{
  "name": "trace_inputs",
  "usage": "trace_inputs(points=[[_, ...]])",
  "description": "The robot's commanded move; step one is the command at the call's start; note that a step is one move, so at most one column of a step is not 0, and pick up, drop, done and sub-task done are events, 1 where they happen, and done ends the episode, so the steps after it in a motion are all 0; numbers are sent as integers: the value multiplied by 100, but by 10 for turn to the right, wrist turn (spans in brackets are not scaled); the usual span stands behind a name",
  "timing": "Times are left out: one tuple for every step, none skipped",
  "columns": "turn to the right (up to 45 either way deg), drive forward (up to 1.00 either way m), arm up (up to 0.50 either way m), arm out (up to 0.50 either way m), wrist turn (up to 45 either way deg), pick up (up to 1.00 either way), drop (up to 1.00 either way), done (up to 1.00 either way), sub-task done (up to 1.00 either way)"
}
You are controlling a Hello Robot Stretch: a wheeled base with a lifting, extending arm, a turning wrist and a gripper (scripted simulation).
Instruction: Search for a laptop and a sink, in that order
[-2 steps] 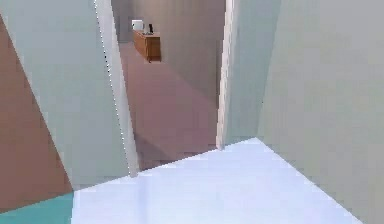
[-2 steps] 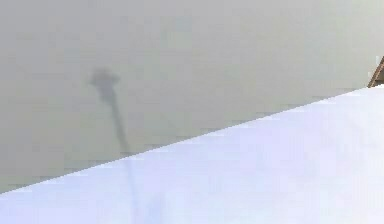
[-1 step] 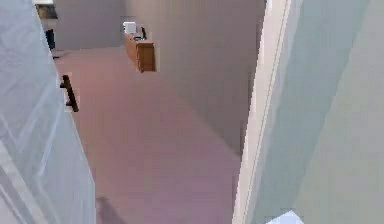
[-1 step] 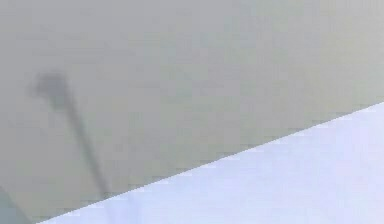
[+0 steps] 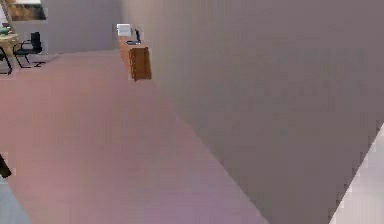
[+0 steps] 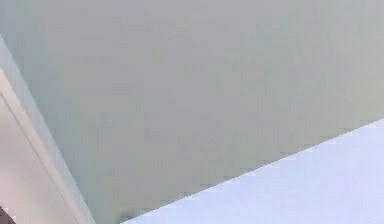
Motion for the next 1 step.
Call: trace_inputs(points=[[-180, 0, 0, 0, 0, 0, 0, 0, 0]])
